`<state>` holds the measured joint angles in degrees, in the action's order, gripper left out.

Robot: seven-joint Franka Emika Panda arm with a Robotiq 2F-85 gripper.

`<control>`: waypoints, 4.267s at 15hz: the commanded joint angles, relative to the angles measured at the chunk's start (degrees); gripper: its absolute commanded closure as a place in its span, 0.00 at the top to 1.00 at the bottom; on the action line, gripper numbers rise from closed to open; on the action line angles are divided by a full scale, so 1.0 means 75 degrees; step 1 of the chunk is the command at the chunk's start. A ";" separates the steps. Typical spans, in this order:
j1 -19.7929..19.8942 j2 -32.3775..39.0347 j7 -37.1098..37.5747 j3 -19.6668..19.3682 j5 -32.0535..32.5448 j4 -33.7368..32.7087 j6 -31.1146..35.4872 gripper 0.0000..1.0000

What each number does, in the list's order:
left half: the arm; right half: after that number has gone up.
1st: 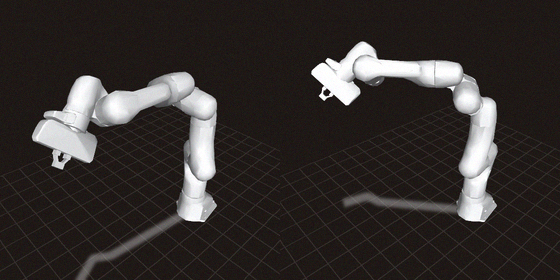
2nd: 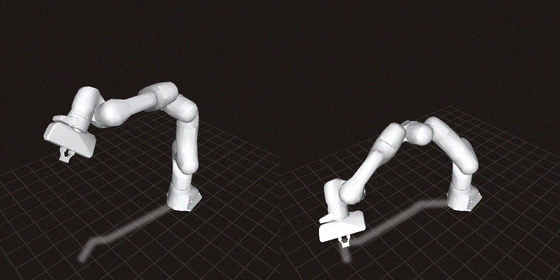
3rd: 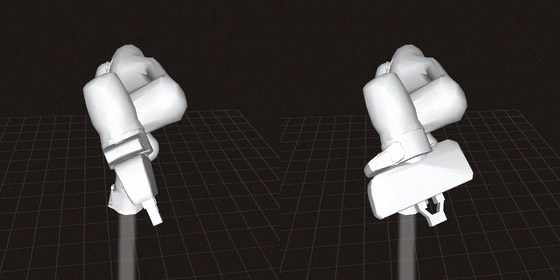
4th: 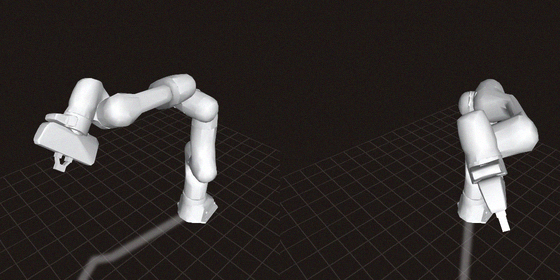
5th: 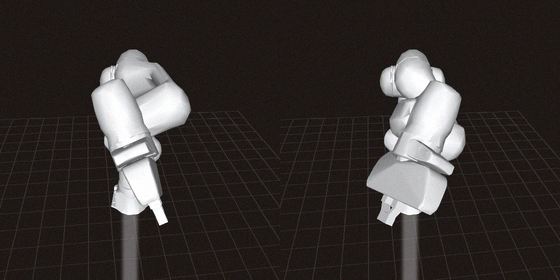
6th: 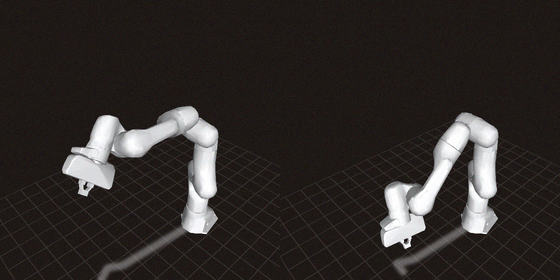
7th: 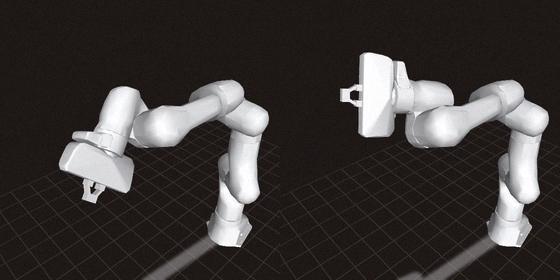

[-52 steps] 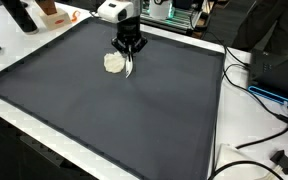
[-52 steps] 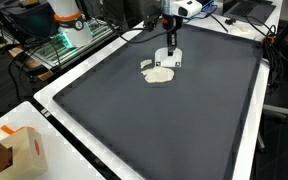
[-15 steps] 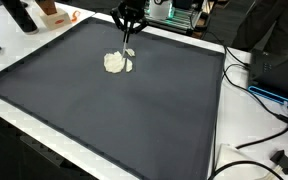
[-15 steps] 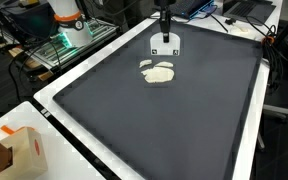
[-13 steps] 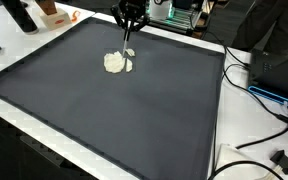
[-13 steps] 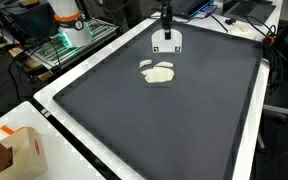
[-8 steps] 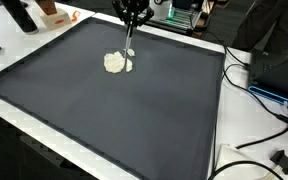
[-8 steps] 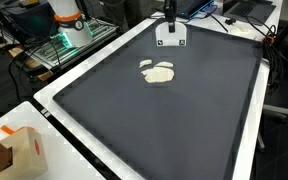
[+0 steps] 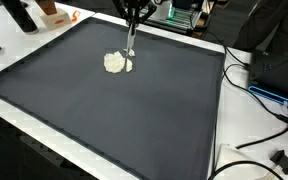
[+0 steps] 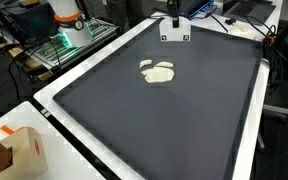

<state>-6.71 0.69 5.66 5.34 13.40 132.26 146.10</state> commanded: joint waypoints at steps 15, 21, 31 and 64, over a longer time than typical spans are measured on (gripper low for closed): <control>0.0194 0.0258 -0.3587 0.0168 -0.4336 0.0063 0.1037 0.01; 0.0567 0.0163 -0.6159 -0.0003 -0.7819 0.0077 0.0303 0.01; 0.1114 0.0308 -0.6605 -0.0653 -0.8948 0.0310 -0.0860 0.01; 0.1265 -0.0068 -0.3165 -0.1021 -0.8032 0.1280 0.0179 0.01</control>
<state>3.88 3.46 -25.42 -2.75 -52.16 138.86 144.41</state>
